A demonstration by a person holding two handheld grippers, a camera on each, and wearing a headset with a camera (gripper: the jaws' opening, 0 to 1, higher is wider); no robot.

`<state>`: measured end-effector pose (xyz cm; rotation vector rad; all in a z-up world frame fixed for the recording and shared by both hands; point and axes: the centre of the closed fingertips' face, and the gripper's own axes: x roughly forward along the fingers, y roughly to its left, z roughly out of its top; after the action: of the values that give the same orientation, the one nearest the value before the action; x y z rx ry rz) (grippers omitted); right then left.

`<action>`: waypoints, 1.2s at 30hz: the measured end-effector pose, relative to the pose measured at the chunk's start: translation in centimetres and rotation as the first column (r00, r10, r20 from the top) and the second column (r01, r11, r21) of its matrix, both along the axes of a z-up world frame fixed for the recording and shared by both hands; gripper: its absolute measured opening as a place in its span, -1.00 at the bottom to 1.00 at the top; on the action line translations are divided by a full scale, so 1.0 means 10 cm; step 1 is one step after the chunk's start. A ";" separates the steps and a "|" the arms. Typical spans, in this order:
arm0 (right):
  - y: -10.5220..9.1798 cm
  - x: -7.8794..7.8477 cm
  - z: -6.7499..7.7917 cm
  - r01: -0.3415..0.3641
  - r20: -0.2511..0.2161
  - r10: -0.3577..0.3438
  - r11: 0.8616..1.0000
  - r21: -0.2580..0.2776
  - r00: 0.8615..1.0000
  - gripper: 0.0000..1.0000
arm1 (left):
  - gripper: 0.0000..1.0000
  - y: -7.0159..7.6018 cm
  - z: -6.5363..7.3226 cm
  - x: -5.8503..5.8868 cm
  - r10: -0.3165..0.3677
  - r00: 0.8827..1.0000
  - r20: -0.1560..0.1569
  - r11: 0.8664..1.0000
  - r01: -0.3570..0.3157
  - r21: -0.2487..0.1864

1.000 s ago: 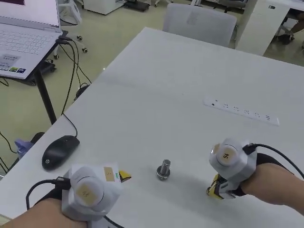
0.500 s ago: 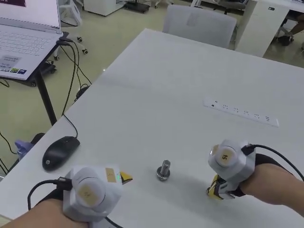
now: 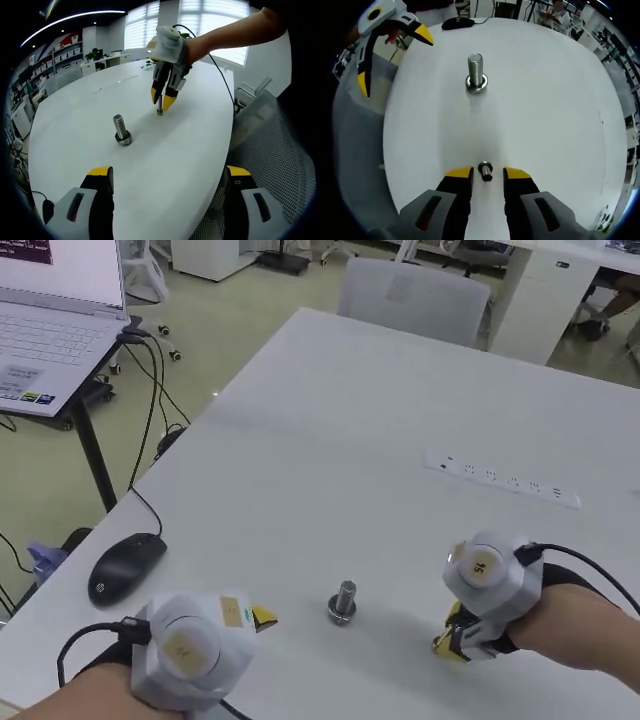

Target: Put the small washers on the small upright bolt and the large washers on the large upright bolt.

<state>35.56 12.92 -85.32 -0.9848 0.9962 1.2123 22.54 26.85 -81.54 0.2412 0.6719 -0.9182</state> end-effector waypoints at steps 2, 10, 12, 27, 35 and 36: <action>0.01 0.01 0.06 0.010 0.010 -0.011 1.000 0.022 1.000 -0.43 | 0.83 -0.01 0.04 0.01 0.012 1.000 0.000 1.000 -0.012 -0.021; -0.01 0.00 0.34 0.107 0.025 -0.113 0.981 0.159 0.993 -0.29 | 0.83 -0.01 0.10 0.00 0.023 1.000 0.001 0.999 -0.023 -0.044; -0.03 -0.03 0.42 0.130 0.029 -0.139 0.971 0.199 0.990 -0.22 | 0.84 0.00 0.13 0.01 0.037 0.999 0.007 0.998 -0.036 -0.057; -0.18 -0.32 0.93 0.285 -0.007 -0.328 0.808 0.516 0.945 0.10 | 0.88 0.01 0.25 -0.02 0.085 0.996 0.012 0.992 -0.084 -0.099; -0.31 -0.56 0.98 0.358 -0.070 -0.400 0.713 0.603 0.914 0.29 | 0.89 0.02 0.28 -0.06 0.101 0.995 0.006 0.989 -0.100 -0.106; -0.33 -0.61 0.98 0.379 -0.092 -0.413 0.695 0.611 0.906 0.32 | 0.89 0.02 0.29 -0.06 0.109 0.994 0.007 0.988 -0.107 -0.114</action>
<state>29.49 9.61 -75.55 -0.2485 0.6410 1.0260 21.96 27.00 -78.65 0.1082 0.6120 -0.8473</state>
